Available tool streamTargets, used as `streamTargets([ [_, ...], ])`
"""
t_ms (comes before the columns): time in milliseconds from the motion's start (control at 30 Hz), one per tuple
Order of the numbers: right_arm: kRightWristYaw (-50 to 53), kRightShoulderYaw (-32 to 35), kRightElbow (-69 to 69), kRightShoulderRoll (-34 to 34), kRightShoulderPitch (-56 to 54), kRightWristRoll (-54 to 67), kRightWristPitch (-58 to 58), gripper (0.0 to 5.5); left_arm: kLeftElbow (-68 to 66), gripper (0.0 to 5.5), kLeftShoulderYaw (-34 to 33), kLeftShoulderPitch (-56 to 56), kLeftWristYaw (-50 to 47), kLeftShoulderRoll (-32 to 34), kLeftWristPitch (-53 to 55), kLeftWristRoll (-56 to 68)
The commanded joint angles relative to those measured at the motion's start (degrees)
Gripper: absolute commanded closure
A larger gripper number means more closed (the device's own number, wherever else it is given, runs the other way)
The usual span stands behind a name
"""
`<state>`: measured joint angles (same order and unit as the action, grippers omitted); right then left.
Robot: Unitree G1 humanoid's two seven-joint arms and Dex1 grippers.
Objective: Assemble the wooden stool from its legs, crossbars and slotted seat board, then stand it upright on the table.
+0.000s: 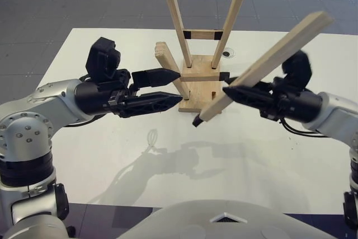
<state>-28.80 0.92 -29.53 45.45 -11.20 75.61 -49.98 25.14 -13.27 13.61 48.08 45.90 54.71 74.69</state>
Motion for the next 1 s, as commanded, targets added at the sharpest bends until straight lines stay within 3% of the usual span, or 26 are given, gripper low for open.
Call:
streamTargets([
  [33, -7.38, -6.03, 5.57, 1.6, -0.18, -21.27, 10.58, 3.47, 0.19, 1.81, 2.44, -2.03, 0.84, -0.01, -2.19, -6.03],
  [167, -14.45, -12.21, 15.82, -1.85, -3.6, -40.69, 26.73, 3.47, 2.07, 1.81, 5.16, -4.26, 2.59, -0.02, -4.06, -10.81],
  [333, -18.59, -14.54, 25.43, -6.87, -6.35, -52.9, 40.37, 3.47, 2.11, 1.81, 6.24, -4.54, 3.4, -0.84, -4.57, -12.39],
  [667, -20.01, -12.42, 26.99, -11.79, -8.37, -58.85, 46.82, 3.47, 1.7, 1.81, 7.12, -4.06, 3.85, -1.67, -4.1, -13.02],
  [1000, -25.22, -17.17, 46.02, -16.58, -5.09, -65.61, 59.05, 3.47, 0.87, 1.81, 8.11, -3.03, 4.23, -2.17, -3.55, -13.14],
])
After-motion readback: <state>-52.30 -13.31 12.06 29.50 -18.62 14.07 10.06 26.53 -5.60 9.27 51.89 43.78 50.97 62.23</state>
